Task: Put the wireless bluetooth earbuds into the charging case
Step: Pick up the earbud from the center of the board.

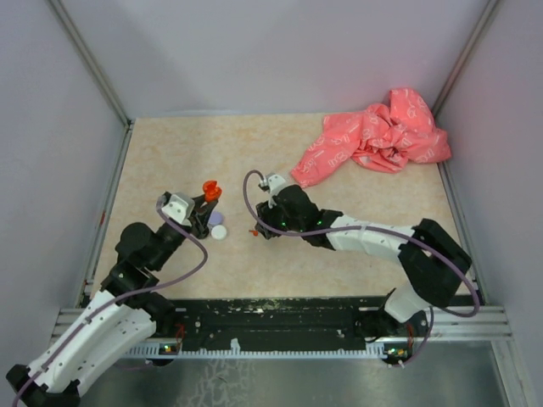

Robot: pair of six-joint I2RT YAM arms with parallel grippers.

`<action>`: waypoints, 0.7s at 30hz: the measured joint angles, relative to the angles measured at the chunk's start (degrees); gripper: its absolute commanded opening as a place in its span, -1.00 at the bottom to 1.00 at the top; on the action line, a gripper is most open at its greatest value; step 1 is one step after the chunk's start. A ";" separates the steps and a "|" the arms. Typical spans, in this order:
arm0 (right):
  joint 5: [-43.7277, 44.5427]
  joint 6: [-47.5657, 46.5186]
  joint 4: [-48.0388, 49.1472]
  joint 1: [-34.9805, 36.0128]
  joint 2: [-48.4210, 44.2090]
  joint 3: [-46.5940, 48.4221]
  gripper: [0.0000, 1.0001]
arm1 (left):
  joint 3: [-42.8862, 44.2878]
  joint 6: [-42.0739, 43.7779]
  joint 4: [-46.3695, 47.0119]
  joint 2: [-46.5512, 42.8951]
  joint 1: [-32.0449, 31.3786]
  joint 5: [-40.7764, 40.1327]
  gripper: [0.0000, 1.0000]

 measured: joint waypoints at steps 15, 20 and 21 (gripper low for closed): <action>11.10 -6.45 -2.45 6.56 19.93 9.60 -0.19 | -0.11 7.08 -6.10 -4.79 0.00 -4.00 -1.00; 15.43 -7.52 -3.41 7.80 22.69 12.24 -0.24 | -0.33 7.06 -6.34 -5.75 0.07 -4.57 -1.00; 16.04 -7.67 -3.58 7.87 23.08 12.50 -0.25 | -0.33 7.06 -6.38 -5.84 0.07 -4.72 -1.00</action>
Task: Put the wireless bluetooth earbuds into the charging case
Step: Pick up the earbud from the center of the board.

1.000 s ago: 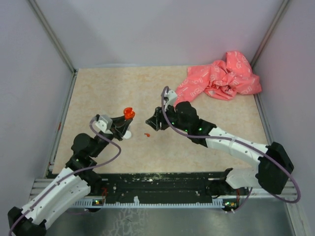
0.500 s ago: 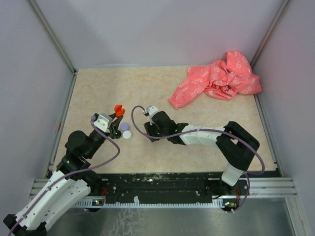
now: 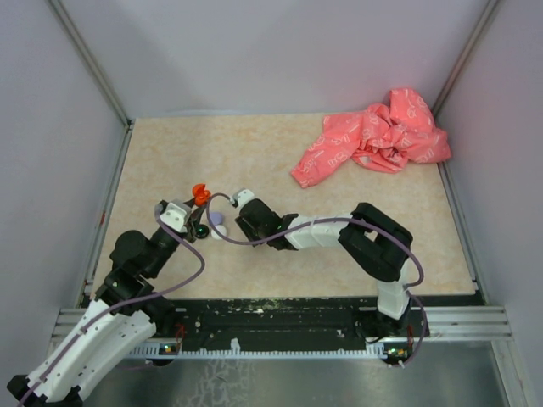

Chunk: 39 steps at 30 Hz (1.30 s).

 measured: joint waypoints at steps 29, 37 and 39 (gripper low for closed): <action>3.89 -3.23 -15.08 -4.22 -8.39 -6.40 -0.57 | -0.20 -0.09 -0.28 -0.39 0.22 0.44 -1.00; 2.62 -4.98 -19.43 -6.34 -13.14 -7.34 -0.60 | -0.48 -0.59 -0.24 -0.24 0.28 2.32 -1.00; 2.80 -5.84 -20.15 -6.34 -15.65 -7.34 -0.60 | -0.52 -0.90 -0.22 0.17 0.31 3.43 -1.00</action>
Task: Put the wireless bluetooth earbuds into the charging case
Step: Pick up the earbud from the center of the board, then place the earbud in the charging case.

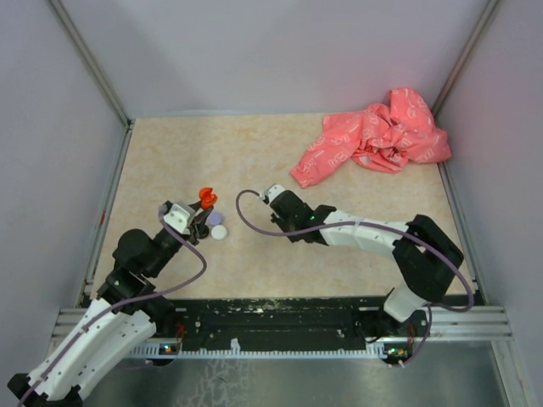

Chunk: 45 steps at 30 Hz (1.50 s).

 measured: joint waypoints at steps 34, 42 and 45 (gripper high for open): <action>19.76 -38.47 -1.03 23.98 -25.11 11.69 -0.62 | -5.62 -7.43 25.62 17.27 0.00 29.03 -1.00; 22.51 -47.28 0.44 28.87 -21.55 13.14 -0.62 | -6.38 -5.95 31.01 19.32 0.00 31.98 -1.00; 22.71 -49.79 1.11 29.70 -21.29 13.05 -0.62 | -6.38 -6.01 32.09 19.37 0.00 33.14 -1.00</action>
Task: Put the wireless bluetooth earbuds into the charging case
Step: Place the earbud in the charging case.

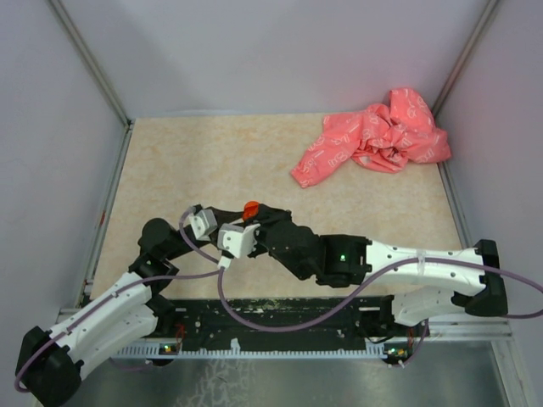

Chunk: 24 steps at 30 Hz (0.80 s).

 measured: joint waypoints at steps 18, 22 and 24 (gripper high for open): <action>1.38 -8.31 4.74 1.60 0.22 -3.74 -0.62 | -0.37 -7.26 3.61 -0.98 0.00 3.39 -1.00; 1.31 -8.59 4.72 1.84 0.22 -3.74 -0.62 | -0.37 -8.92 3.93 -0.98 0.00 3.30 -1.00; 1.31 -8.72 4.63 1.84 0.22 -3.74 -0.62 | -0.37 -9.75 3.93 -0.98 0.00 3.08 -1.00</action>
